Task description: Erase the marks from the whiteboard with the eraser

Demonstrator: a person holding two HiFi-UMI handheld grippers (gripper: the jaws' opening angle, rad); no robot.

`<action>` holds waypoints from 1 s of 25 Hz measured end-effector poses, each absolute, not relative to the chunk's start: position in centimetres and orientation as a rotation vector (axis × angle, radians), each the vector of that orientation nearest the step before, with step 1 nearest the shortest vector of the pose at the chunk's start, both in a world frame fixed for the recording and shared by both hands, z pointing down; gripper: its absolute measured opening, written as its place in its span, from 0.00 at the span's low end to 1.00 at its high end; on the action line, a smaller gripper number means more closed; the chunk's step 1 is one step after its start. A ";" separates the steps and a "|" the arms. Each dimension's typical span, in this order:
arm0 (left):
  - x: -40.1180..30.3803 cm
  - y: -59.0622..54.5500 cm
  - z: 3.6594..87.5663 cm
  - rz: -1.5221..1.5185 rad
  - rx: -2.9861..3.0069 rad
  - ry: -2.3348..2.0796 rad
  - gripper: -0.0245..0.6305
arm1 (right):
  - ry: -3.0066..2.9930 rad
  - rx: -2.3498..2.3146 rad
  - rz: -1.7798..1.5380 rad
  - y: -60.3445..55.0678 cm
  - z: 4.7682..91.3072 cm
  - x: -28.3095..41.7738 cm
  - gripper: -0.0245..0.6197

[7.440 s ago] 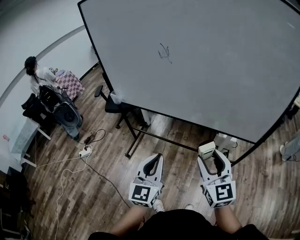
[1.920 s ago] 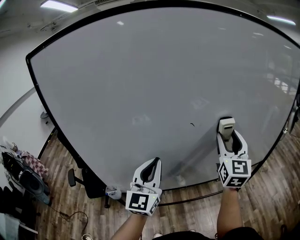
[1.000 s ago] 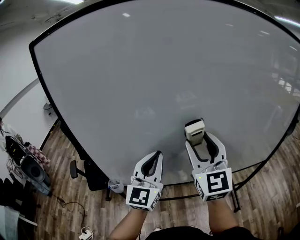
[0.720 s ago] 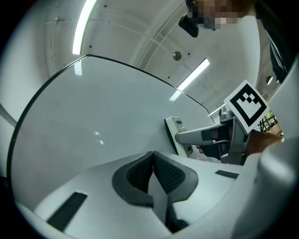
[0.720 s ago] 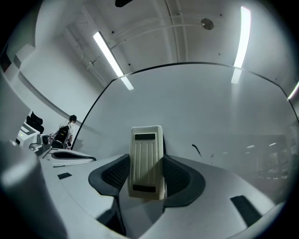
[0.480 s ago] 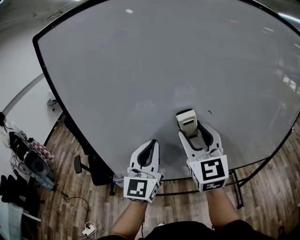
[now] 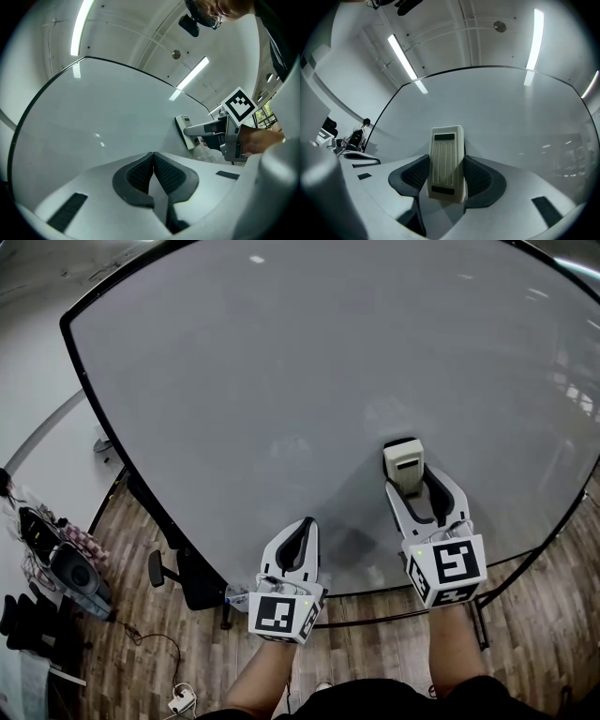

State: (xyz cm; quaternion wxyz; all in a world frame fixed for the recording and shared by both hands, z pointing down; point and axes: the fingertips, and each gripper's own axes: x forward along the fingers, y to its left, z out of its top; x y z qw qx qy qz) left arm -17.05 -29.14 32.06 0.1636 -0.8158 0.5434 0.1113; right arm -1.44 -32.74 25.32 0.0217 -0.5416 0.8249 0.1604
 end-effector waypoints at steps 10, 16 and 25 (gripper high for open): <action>-15.1 -29.1 32.2 0.301 -2.377 1.508 0.07 | 2.419 -1.814 0.461 -33.6 24.4 5.5 0.43; -14.9 -28.4 31.5 0.301 -2.373 1.493 0.07 | 2.356 -1.894 0.462 -33.1 23.7 8.3 0.43; -14.5 -28.1 31.4 0.303 -2.375 1.488 0.07 | 2.153 -2.116 0.389 -33.5 24.0 17.2 0.43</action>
